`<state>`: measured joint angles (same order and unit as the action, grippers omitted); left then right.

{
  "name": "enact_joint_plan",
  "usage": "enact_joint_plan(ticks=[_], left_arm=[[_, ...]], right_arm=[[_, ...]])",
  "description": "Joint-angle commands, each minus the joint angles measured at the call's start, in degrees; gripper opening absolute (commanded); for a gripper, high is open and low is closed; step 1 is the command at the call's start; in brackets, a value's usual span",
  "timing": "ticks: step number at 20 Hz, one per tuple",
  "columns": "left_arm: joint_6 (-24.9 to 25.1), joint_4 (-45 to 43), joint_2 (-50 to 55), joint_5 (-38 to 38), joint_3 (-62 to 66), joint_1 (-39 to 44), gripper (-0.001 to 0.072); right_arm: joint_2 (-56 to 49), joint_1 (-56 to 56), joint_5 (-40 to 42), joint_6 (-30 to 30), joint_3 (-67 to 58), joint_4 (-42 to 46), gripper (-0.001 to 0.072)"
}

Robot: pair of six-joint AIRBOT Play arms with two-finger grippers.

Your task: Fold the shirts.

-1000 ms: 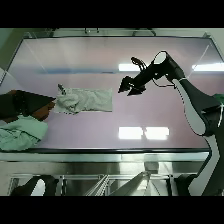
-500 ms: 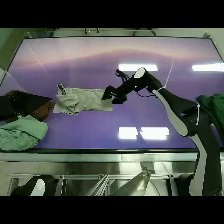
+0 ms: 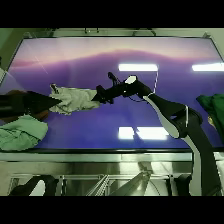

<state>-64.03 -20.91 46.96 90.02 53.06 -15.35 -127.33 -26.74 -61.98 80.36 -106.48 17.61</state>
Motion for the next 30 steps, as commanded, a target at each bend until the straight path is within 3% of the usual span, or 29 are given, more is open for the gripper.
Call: enact_joint_plan(ticks=[1, 7, 14, 20, 23, 25, 28, 30], left_arm=[[0.2, 0.0, 1.6, 0.6, 0.0, 3.5, 0.0012], [0.2, 0.1, 0.8, 0.0, 0.0, 5.5, 0.0012], [0.2, 0.0, -3.7, -2.7, 0.0, 5.5, 0.0012], [0.1, 0.0, -6.7, -10.5, 0.0, 5.5, 0.0012], [-0.5, 0.0, -5.6, -10.9, 0.0, 5.6, 0.0012], [-0.8, 0.0, -3.3, -10.6, -0.1, 5.6, 0.0012], [-1.0, 0.0, 0.7, -10.6, -0.1, 8.1, 0.0012], [-0.7, 0.0, 3.7, -10.7, -0.1, 11.7, 0.0012]], right_arm=[[-0.1, -0.1, -1.1, -1.3, 0.0, -6.1, 0.0015], [5.7, 5.7, -13.0, -5.4, -0.6, -9.5, 0.0012], [28.0, 35.4, -12.6, 12.2, -2.7, 21.1, 0.0013], [32.2, 64.5, -7.0, 16.2, -2.7, 22.8, 0.0012], [32.9, 75.1, -10.4, 16.7, -2.6, 25.4, 0.0013], [32.9, 79.2, -17.5, 18.7, -2.5, 36.7, 0.0012], [32.9, 81.3, -30.1, 19.6, -0.6, 61.8, 0.0013], [32.9, 82.1, -35.1, 18.1, 1.6, 70.3, 0.0013]])
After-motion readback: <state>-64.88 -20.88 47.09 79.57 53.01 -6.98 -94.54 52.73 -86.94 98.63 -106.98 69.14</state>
